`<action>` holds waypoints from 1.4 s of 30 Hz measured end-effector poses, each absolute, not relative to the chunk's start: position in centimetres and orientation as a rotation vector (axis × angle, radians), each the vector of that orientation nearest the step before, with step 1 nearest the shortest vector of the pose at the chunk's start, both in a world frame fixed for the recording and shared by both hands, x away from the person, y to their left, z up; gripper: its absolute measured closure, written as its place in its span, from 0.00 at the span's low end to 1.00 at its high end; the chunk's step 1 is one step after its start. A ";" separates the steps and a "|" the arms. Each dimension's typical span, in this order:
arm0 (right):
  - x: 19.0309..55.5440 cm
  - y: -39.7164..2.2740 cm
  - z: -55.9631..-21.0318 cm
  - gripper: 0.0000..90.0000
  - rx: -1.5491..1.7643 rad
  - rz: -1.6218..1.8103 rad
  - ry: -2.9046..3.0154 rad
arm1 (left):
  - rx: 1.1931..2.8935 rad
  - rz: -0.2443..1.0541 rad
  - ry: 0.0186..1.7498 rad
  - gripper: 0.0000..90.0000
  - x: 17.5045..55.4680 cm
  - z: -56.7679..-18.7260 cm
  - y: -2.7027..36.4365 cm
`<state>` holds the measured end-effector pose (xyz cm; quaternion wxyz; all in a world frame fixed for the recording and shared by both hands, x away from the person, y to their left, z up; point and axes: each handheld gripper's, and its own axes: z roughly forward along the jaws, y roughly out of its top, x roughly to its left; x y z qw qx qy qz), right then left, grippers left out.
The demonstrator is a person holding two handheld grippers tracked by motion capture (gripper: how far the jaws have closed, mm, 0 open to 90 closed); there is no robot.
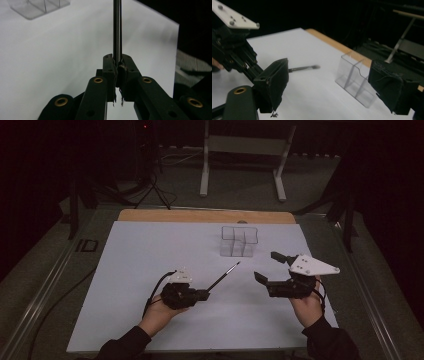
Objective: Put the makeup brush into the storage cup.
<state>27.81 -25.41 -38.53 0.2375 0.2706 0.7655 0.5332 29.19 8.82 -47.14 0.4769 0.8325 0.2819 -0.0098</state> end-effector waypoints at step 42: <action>27.0 -18.4 -37.9 0.12 1.086 1.431 2.003 | 1.817 0.039 0.757 0.95 29.4 -49.6 11.2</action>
